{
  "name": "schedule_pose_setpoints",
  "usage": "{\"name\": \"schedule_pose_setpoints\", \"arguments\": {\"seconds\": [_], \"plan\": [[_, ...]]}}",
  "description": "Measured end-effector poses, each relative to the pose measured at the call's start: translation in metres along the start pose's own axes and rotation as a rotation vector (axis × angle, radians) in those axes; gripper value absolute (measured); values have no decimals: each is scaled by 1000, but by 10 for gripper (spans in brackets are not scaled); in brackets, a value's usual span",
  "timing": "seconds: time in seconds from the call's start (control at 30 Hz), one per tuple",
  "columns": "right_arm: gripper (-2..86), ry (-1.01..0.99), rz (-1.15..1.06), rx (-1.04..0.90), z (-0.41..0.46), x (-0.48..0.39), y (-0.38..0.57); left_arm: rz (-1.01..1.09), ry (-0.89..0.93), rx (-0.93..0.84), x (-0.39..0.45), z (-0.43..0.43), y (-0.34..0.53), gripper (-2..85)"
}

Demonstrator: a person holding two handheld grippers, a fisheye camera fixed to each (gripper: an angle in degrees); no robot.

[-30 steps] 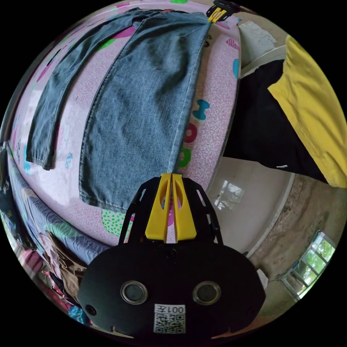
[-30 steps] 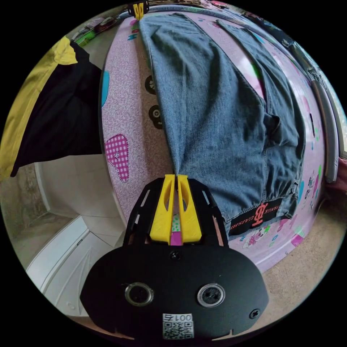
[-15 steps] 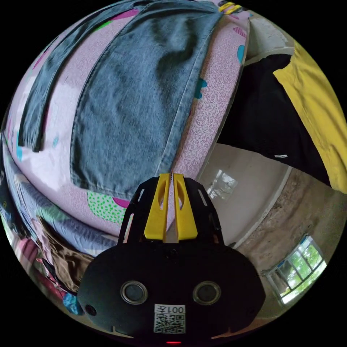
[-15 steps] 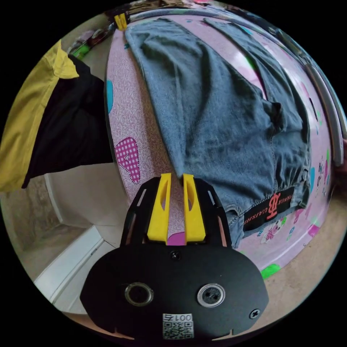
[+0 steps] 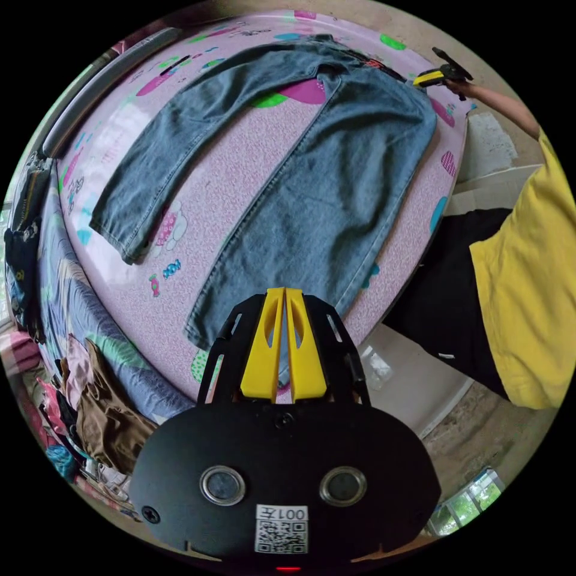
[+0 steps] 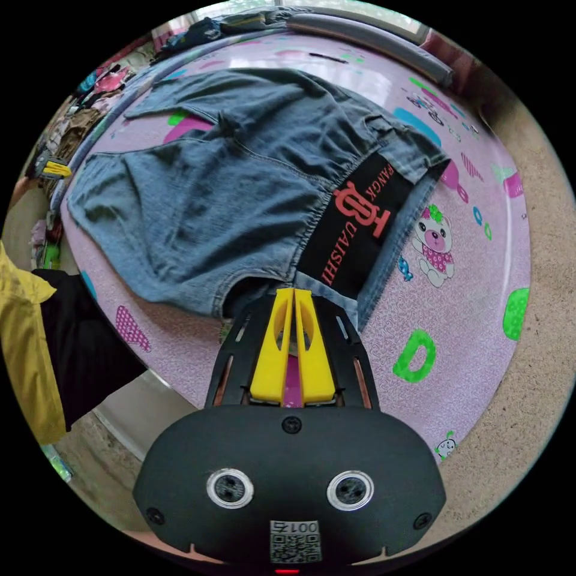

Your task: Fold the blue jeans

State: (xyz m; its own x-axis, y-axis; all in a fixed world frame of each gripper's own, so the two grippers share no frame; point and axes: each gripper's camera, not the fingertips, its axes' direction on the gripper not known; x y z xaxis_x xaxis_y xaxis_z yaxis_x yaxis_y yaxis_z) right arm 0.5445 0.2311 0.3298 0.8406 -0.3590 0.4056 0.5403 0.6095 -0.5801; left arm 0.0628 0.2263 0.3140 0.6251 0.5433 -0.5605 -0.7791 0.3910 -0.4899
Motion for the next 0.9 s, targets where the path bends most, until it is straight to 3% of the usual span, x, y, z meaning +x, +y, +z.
{"name": "schedule_pose_setpoints", "arguments": {"seconds": [0.2,0.33,0.63,0.9], "plan": [[7,-8,-28,225,-56,37,-35,-25,-47,39,-34,-23,-22,-16],[21,20,-123,276,-79,65,-97,-52,-103,94,-79,-40,-54,-16],[65,97,-398,143,-67,98,-279,-91,-139,117,-208,-58,-146,-8],[116,55,-578,-27,-27,124,-428,41,-112,25,-320,-34,-235,67]]}}
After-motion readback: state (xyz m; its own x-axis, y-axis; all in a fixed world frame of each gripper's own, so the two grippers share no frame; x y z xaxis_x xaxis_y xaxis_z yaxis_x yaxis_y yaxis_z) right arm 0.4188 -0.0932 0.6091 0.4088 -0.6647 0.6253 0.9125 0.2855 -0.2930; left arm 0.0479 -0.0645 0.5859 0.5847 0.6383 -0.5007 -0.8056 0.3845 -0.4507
